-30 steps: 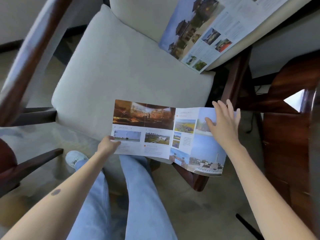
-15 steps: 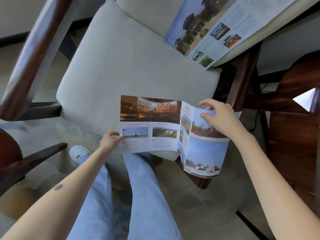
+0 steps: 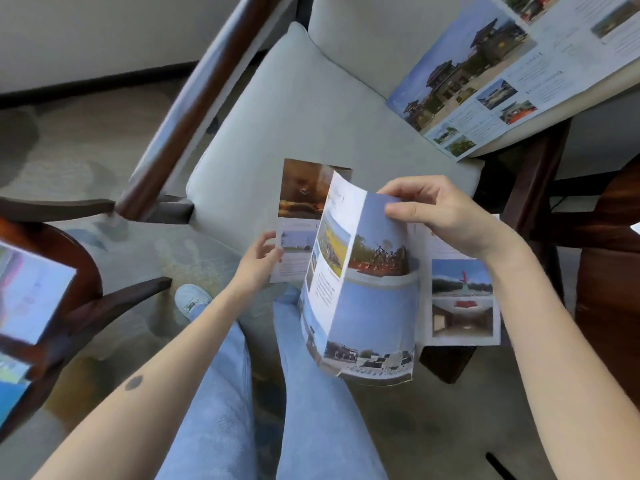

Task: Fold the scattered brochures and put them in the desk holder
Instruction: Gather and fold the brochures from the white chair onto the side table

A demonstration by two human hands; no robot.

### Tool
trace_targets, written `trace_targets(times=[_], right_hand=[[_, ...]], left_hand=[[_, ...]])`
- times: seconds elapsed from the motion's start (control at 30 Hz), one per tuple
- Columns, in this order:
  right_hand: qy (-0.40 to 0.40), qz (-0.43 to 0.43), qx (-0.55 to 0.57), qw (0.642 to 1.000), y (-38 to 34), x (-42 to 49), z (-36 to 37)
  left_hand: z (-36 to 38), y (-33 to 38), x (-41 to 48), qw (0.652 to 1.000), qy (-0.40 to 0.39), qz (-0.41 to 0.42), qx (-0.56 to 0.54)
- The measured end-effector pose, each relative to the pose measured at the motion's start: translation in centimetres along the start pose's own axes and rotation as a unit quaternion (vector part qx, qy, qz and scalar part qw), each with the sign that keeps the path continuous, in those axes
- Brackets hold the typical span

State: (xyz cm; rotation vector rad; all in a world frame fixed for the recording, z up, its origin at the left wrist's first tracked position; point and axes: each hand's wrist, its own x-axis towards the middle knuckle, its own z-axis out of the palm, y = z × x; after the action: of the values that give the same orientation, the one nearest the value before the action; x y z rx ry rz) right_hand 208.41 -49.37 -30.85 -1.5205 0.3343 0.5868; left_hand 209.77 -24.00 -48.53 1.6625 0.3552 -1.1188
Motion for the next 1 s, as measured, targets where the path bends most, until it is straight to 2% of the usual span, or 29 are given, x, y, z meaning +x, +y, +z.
trace_targets(times=[0.1,0.4,0.5,0.6,0.7,0.77,0.87,0.93,1.0], right_hand=[[-0.023,-0.019,0.056,0.998,-0.5,0.8,1.3],[0.032,-0.003,-0.028,0.999,0.2,4.0,6.0],[0.017,0.0,-0.043,0.999,0.1,4.4,6.9],[-0.005,0.023,-0.044,0.999,0.0,4.7,7.2],[-0.038,0.015,-0.019,0.999,-0.4,4.6,7.8],[-0.046,0.007,0.0,0.999,-0.6,4.5,8.1],[-0.046,0.008,0.007,0.999,-0.7,4.4,8.4],[-0.039,0.009,0.0,0.999,-0.8,4.6,8.5],[-0.023,0.007,-0.004,1.0,-0.8,4.7,8.3]], left_hand=[[-1.9,0.3,-0.7,0.999,-0.001,0.027,-0.029],[-5.0,1.0,-3.0,0.995,-0.087,0.037,-0.033],[-5.6,0.7,-3.3,0.991,-0.126,-0.008,-0.045],[-5.8,0.1,-3.6,0.983,-0.181,-0.003,-0.019],[-5.5,0.0,-3.6,0.986,-0.167,-0.009,0.003],[-5.5,-0.3,-3.8,0.983,-0.181,0.026,0.015],[-6.0,-0.4,-4.7,0.968,-0.241,0.066,-0.001],[-6.1,-0.2,-5.0,0.962,-0.267,0.054,-0.026],[-6.6,-0.2,-5.2,0.967,-0.252,0.024,-0.022]])
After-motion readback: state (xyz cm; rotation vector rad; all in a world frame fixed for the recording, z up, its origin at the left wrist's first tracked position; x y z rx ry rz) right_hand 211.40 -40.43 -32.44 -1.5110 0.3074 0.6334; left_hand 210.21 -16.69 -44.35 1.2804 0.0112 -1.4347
